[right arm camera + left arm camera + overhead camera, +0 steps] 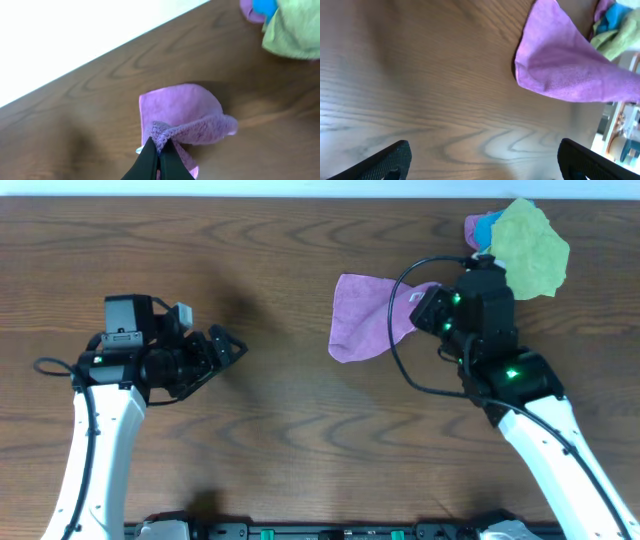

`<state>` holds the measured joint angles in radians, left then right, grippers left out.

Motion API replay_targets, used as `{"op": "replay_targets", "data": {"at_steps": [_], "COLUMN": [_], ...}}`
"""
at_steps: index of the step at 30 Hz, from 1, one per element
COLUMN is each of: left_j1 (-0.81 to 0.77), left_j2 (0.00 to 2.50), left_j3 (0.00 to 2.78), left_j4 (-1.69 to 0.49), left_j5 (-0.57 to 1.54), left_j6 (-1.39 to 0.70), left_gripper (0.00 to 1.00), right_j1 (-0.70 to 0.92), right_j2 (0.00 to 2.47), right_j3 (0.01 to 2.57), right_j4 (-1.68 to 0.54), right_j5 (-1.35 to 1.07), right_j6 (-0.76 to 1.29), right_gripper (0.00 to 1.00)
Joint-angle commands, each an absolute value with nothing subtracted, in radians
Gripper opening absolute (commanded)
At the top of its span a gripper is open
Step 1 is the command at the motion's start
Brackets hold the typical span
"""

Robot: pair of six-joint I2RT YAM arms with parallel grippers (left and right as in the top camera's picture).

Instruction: Fold the cloth

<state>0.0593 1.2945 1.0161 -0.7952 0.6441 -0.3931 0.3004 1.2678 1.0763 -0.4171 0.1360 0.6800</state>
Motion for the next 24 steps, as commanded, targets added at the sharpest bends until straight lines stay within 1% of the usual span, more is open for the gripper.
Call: {"op": "replay_targets", "data": {"at_steps": [1, 4, 8, 13, 24], "left_j1": [0.001, -0.067, -0.144, -0.187, -0.187], "left_j2": [1.313, 1.336, 1.387, 1.432, 1.438], "left_j3": [1.035, 1.035, 1.035, 1.035, 1.035], "left_j4": [-0.768, -0.719, -0.667, -0.667, -0.653], "left_j5": [0.654, 0.643, 0.630, 0.592, 0.592], "left_j6": [-0.400, -0.402, -0.410, -0.408, -0.408], "left_gripper": [0.95, 0.95, 0.95, 0.95, 0.95], "right_j1": [0.262, 0.239, 0.217, 0.224, 0.230], "right_j2": [1.335, 1.415, 1.526, 1.624, 1.905], "right_j3": [1.078, 1.078, 1.078, 1.096, 1.320], "right_j4": [-0.400, -0.339, -0.207, -0.034, 0.027], "right_j5": [0.176, 0.204, 0.220, 0.104, 0.150], "right_j6": [0.607, 0.567, 0.540, 0.522, 0.462], "right_gripper": [0.01, 0.01, 0.01, 0.02, 0.01]}}
